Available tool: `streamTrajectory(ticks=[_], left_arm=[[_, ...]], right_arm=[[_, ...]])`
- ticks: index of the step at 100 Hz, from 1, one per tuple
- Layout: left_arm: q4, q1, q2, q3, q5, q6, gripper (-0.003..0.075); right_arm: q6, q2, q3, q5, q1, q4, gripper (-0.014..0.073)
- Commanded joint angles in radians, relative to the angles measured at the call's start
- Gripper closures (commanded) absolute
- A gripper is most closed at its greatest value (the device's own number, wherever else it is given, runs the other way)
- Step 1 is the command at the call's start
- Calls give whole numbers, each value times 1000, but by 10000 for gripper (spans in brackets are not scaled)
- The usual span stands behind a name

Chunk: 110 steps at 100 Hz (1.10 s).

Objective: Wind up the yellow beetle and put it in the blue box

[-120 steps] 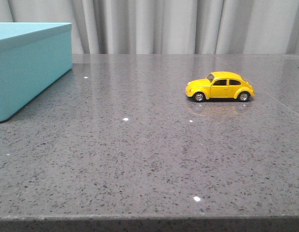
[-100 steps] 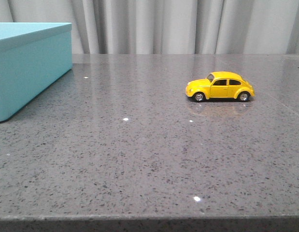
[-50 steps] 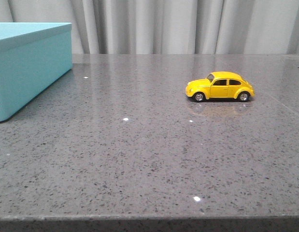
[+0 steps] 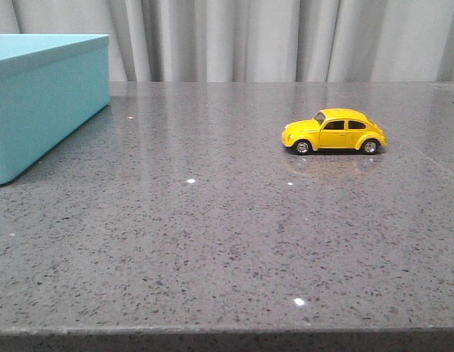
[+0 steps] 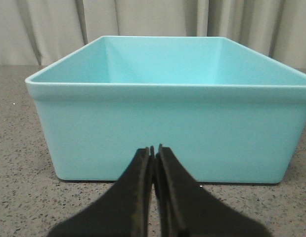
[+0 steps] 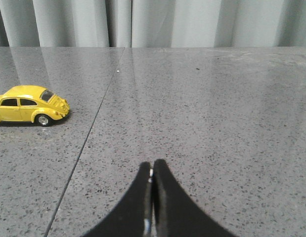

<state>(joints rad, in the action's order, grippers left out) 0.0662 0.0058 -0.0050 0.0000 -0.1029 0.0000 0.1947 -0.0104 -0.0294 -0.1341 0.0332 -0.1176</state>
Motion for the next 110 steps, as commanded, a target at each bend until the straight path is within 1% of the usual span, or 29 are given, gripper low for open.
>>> streamTrajectory(ticks=[1,18,31,38,57,67,79,96,110], left_arm=[[7,1,-32,21,79,-11,739],[7,1,-32,21,103,-11,739],[7,1,-32,21,173,-11,739],[15,1,-32,19,199,-11,739],[19,1,-31,-17,188,-11,739],[19,1,-10,-56,155,-11,739],[19,1,46,-128,89,-11,739],[19,1,140,-236,94,-11,739],[19,1,216,-309,90,-11,739]], right_arm=[[-12,-22,17,78,-5,-3,661],[-11,-22,17,86,-5,-3,661],[-11,-22,19,144,-5,-3,661],[-11,-22,21,146,-4,-3,661],[-11,-17,69,124,-4,-3,661],[-11,6,116,84,-4,-3,660],[-11,67,183,52,-4,-1,652],[-11,168,286,31,-1,11,652],[-11,254,371,-51,0,11,652]])
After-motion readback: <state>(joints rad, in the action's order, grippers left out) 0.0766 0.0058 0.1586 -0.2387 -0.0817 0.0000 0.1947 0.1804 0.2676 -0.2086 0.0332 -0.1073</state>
